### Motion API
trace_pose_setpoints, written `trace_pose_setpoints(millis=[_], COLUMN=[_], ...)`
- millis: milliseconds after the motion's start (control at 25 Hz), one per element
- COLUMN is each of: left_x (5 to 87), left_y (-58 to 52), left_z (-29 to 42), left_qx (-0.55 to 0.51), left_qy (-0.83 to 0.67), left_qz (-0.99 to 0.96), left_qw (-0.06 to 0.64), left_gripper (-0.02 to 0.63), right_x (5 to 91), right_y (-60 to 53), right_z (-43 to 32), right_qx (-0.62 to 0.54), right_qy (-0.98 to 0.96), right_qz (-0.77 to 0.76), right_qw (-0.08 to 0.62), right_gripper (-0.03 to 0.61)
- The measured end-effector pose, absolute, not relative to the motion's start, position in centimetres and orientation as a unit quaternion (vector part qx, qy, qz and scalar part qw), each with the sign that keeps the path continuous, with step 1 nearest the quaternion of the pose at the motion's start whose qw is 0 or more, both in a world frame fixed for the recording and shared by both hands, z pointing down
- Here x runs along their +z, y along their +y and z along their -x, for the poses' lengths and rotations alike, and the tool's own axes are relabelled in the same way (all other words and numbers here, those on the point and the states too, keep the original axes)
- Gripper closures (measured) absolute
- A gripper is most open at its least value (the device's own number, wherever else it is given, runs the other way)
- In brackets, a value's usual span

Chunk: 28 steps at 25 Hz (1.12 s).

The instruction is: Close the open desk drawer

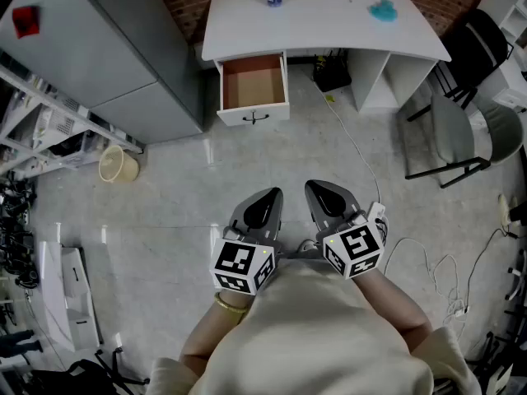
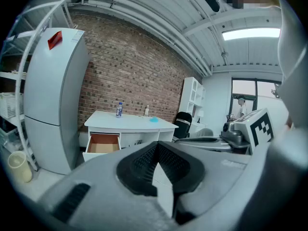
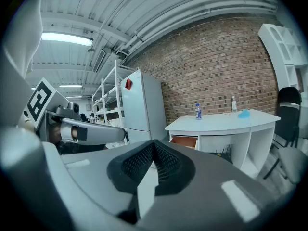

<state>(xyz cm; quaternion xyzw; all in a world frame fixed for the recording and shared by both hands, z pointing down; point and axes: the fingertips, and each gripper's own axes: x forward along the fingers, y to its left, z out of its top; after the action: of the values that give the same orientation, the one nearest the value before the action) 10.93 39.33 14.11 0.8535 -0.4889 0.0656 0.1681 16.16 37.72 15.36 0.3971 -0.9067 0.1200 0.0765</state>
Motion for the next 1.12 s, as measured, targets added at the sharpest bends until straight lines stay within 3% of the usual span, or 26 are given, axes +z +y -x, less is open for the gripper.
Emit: trace_pose_setpoints(millis=[1120], left_x=[17.2], left_y=[39.5], left_z=[-12.3], left_qx=[0.047], left_qy=[-0.531], left_qz=[-0.815], left_qw=[0.228], left_gripper=[0.617], right_x=[16.0], right_y=[40.0], right_z=[-18.4], right_qx=[0.116], right_qy=[-0.931], right_qz=[-0.338], right_qw=[0.079], right_gripper=[0.577])
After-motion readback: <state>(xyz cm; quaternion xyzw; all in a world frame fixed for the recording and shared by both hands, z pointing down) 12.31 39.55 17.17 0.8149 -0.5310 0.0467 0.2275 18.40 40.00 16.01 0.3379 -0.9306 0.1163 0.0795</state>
